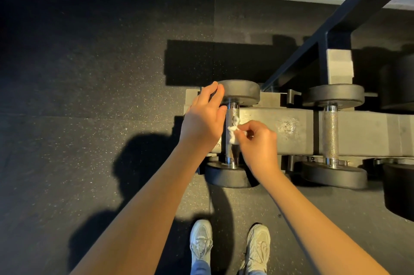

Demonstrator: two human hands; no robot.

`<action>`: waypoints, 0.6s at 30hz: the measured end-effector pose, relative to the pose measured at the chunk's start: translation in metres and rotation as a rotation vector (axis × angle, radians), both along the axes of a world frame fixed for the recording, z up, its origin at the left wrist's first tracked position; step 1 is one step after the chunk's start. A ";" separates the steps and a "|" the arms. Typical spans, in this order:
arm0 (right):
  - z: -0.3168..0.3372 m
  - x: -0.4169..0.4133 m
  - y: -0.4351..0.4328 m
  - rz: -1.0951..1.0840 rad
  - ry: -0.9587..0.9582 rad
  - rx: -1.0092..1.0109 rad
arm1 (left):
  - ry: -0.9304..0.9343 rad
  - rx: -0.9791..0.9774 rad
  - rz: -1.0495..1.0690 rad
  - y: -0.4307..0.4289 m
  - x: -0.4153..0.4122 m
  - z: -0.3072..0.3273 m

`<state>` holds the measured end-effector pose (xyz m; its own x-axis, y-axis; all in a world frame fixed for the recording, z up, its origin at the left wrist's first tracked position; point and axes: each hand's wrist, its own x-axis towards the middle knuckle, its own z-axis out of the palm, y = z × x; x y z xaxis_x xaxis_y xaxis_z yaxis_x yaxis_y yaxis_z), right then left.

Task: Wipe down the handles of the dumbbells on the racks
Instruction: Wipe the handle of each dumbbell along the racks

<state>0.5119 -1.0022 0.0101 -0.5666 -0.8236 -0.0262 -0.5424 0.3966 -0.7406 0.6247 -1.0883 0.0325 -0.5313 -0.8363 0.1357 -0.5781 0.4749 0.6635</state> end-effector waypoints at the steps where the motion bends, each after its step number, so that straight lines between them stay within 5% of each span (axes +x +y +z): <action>1: 0.001 -0.003 -0.008 -0.015 -0.006 -0.004 | -0.001 0.002 -0.001 0.000 0.000 -0.001; 7: 0.000 -0.004 -0.032 -0.102 -0.010 -0.078 | -0.003 0.042 0.006 -0.001 -0.001 -0.001; 13: 0.005 0.000 0.023 0.003 -0.140 0.124 | -0.008 0.043 0.014 0.002 -0.002 0.003; 18: 0.010 -0.004 -0.026 -0.089 -0.120 0.012 | -0.014 0.090 0.025 0.001 -0.003 0.003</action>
<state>0.5076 -1.0278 0.0196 -0.6297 -0.7694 -0.1076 -0.4127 0.4486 -0.7927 0.6214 -1.0873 0.0358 -0.5118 -0.8576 0.0518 -0.5987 0.3992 0.6944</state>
